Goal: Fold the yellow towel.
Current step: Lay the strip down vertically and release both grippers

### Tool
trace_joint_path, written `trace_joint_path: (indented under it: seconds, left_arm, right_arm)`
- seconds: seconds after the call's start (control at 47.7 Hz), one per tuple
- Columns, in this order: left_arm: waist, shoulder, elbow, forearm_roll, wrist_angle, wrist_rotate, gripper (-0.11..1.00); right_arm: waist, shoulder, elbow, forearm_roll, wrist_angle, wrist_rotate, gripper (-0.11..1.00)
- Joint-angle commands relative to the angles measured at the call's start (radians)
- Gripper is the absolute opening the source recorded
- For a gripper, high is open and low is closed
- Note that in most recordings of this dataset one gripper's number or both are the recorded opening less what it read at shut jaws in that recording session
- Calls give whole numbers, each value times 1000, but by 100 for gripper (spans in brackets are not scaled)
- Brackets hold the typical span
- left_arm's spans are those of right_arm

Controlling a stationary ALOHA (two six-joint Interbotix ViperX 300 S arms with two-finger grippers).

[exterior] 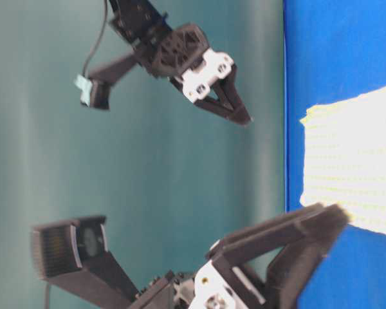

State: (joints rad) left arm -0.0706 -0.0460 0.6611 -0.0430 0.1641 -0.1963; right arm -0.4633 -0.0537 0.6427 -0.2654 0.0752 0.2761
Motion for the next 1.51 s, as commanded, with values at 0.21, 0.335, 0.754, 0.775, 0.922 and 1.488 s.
trace_joint_path:
  seconds: [0.21,0.335,0.754,0.775,0.922,1.488]
  left_arm:
    - [199,-104,94,3,-61,57,72]
    - [258,-121,117,3,-84,86,79]
    - [336,-103,150,-2,-221,87,85]
    - [345,-98,150,-2,-238,87,86]
    - [410,-57,152,-3,-328,86,89]
    - [549,273,25,-18,-515,77,89]
  right_arm:
    - [3,-160,143,49,-95,34,74]
    - [5,-190,183,66,-118,54,74]
    - [8,-149,169,87,-146,61,81]
    - [6,-141,163,87,-147,61,81]
    - [-15,-61,129,98,-175,61,81]
    - [-87,256,14,195,-311,61,81]
